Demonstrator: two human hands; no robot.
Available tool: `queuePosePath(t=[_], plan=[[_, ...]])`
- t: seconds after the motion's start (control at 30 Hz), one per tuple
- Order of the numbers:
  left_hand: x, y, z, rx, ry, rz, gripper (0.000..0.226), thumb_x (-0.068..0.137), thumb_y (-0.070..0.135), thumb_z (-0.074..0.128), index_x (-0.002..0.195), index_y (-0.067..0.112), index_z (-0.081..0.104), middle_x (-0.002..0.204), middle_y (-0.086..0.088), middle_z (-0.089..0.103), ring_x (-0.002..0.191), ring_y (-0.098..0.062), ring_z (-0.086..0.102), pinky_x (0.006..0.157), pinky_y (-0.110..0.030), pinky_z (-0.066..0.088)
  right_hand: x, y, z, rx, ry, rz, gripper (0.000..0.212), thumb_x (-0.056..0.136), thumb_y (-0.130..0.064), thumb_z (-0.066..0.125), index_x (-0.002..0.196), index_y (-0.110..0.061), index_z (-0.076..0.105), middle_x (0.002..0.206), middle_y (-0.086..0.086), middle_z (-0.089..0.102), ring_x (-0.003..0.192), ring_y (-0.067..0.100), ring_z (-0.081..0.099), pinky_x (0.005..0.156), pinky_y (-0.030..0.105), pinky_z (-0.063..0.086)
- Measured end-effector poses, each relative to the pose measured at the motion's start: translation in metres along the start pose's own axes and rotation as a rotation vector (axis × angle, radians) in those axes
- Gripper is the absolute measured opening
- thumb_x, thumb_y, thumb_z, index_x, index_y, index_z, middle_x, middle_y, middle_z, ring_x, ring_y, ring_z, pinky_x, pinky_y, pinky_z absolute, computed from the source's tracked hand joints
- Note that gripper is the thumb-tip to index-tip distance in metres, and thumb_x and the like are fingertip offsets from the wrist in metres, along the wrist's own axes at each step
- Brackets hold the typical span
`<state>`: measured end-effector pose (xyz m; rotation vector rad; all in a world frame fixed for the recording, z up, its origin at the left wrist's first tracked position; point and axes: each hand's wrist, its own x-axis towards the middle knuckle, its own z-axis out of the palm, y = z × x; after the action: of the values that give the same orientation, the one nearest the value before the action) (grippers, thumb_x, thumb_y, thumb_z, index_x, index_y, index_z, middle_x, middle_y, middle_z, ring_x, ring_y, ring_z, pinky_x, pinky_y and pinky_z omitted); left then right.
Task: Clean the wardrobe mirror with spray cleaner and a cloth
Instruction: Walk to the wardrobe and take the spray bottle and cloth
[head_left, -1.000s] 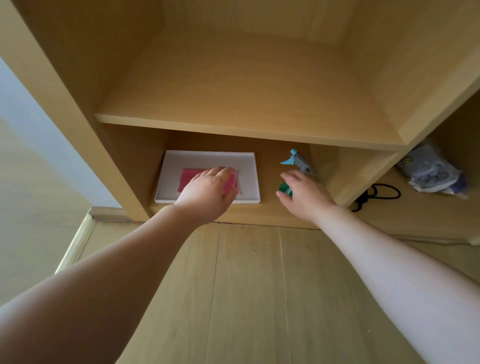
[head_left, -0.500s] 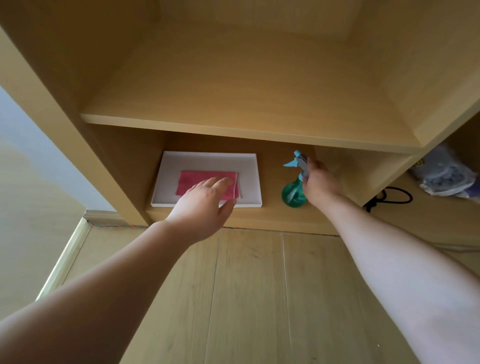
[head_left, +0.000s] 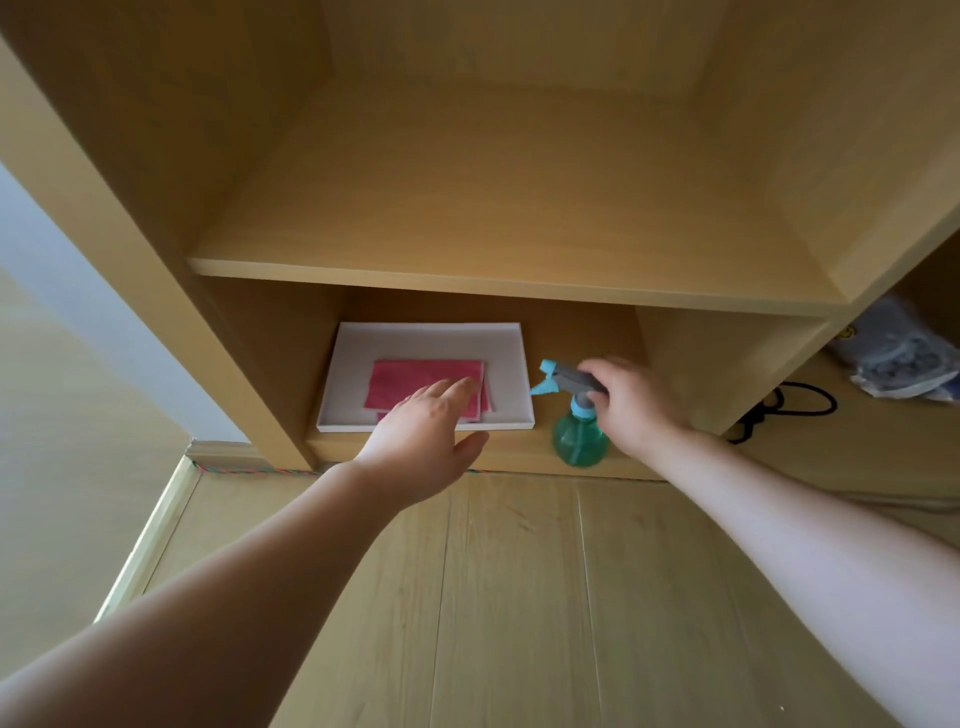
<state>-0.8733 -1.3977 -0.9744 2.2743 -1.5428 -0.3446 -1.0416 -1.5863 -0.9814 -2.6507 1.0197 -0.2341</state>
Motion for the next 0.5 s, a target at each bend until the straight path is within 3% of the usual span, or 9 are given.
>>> queuePosePath(t=[0.13, 0.37, 0.43, 0.5], plan=[[0.002, 0.002, -0.002, -0.047, -0.017, -0.035, 0.074, 0.088, 0.045, 0.062, 0.149, 0.023, 0.028, 0.149, 0.0, 0.043, 0.134, -0.021, 0.041, 0.106, -0.039, 0.041, -0.013, -0.025, -0.001, 0.154, -0.06, -0.104, 0.025, 0.09, -0.007, 0.057, 0.109, -0.02, 0.065, 0.105, -0.001, 0.065, 0.096, 0.023, 0.059, 0.079, 0.036, 0.048], [-0.005, -0.008, -0.011, -0.208, -0.007, -0.079, 0.08, 0.079, 0.042, 0.075, 0.146, 0.022, 0.036, 0.136, 0.004, 0.054, 0.12, -0.014, 0.053, 0.097, -0.028, 0.046, -0.021, -0.072, -0.006, 0.294, -0.147, -0.306, 0.024, 0.085, -0.001, 0.062, 0.101, -0.018, 0.068, 0.092, -0.003, 0.064, 0.085, 0.021, 0.058, 0.077, 0.04, 0.049], [-0.009, -0.01, -0.014, -0.251, -0.032, -0.063, 0.076, 0.078, 0.038, 0.077, 0.143, 0.022, 0.041, 0.13, 0.006, 0.058, 0.116, -0.013, 0.055, 0.098, -0.031, 0.048, -0.023, -0.083, -0.007, 0.297, -0.149, -0.368, 0.027, 0.085, 0.0, 0.061, 0.105, -0.017, 0.069, 0.093, -0.003, 0.064, 0.087, 0.02, 0.058, 0.077, 0.039, 0.049], [-0.013, -0.013, -0.018, -0.296, -0.033, -0.05, 0.063, 0.078, 0.034, 0.078, 0.134, 0.023, 0.051, 0.117, 0.009, 0.064, 0.103, -0.007, 0.06, 0.089, -0.027, 0.051, -0.023, -0.091, -0.009, 0.296, -0.155, -0.396, 0.031, 0.086, -0.001, 0.061, 0.111, -0.017, 0.068, 0.098, -0.002, 0.065, 0.091, 0.019, 0.058, 0.079, 0.039, 0.048]])
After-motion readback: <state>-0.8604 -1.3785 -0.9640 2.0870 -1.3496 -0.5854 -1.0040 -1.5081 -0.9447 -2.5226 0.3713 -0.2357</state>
